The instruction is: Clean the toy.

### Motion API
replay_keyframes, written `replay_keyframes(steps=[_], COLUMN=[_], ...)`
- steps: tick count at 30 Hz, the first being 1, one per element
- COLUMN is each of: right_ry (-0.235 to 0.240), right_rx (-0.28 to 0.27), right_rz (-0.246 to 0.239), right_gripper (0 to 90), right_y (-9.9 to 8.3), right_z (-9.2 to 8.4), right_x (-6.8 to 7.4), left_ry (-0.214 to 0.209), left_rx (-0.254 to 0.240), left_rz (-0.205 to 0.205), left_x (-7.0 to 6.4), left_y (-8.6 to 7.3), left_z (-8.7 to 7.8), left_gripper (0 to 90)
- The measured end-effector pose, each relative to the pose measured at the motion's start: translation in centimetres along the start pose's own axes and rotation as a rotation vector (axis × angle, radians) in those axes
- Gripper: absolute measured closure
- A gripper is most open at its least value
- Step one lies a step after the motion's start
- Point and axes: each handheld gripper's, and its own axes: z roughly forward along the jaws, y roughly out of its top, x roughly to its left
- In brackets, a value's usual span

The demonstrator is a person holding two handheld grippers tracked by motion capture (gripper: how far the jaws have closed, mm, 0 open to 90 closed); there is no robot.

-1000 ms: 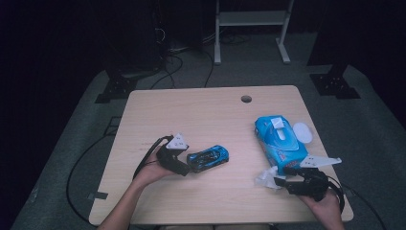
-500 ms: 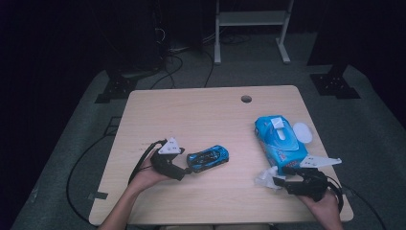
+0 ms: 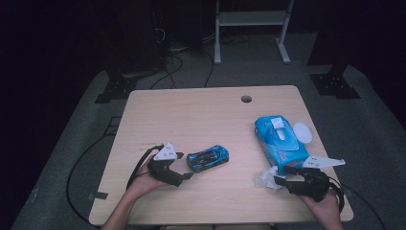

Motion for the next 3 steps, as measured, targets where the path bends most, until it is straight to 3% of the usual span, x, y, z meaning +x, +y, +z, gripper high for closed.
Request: replay_keyframes(steps=[3], right_ry=[0.0], right_rx=[-0.004], right_rz=[-0.001], right_gripper=[37.2], right_y=[-0.05], right_z=[-0.02], right_x=[0.04], left_ry=[-0.014], left_rx=[-0.03], left_rz=[-0.026], left_x=[-0.32], left_y=[-0.58], left_z=[-0.21], left_gripper=[16.6])
